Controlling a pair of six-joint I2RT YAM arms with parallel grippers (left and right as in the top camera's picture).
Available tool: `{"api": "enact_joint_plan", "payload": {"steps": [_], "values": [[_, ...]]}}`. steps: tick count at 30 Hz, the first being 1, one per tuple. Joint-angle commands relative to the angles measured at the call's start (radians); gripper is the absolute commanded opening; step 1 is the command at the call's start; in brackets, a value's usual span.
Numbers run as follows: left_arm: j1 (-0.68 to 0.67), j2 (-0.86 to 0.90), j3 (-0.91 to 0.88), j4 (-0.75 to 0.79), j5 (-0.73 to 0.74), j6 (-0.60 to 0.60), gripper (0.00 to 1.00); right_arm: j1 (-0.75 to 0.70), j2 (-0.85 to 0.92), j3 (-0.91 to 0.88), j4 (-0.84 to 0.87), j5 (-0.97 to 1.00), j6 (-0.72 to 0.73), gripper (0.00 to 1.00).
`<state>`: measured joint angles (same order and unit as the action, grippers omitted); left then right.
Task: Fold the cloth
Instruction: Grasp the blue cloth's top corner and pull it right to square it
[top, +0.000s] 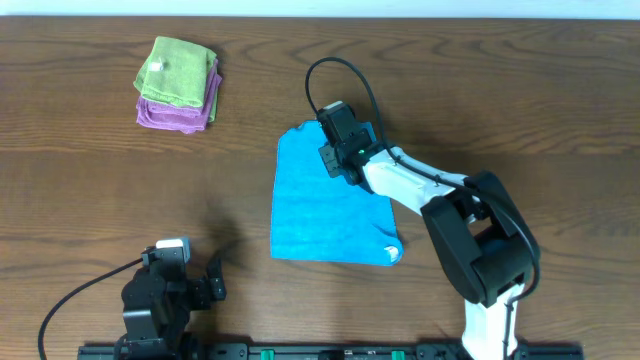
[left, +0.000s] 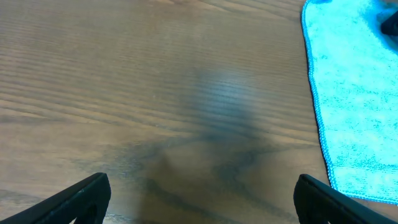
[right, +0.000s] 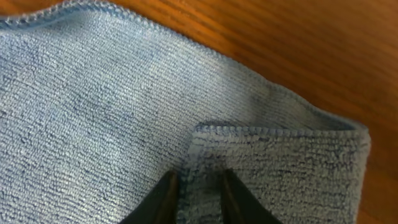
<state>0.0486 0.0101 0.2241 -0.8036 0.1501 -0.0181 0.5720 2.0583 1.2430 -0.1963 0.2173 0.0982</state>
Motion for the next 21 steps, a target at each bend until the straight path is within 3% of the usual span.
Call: {"api": "enact_joint_plan", "payload": {"steps": [1, 5, 8, 21], "values": [[-0.005, -0.006, -0.008, -0.06, -0.012, 0.023, 0.95, -0.011, 0.003, 0.018, 0.005, 0.012, -0.002, 0.21], [-0.005, -0.006, -0.008, -0.06, -0.012, 0.022, 0.95, -0.011, 0.003, 0.018, 0.006, 0.012, -0.002, 0.17], [-0.005, -0.006, -0.008, -0.06, -0.012, 0.023, 0.95, -0.011, 0.003, 0.018, 0.006, 0.035, -0.002, 0.01], [-0.005, -0.006, -0.008, -0.06, -0.012, 0.023, 0.95, -0.014, -0.134, 0.02, -0.138, 0.369, 0.002, 0.01]]}}
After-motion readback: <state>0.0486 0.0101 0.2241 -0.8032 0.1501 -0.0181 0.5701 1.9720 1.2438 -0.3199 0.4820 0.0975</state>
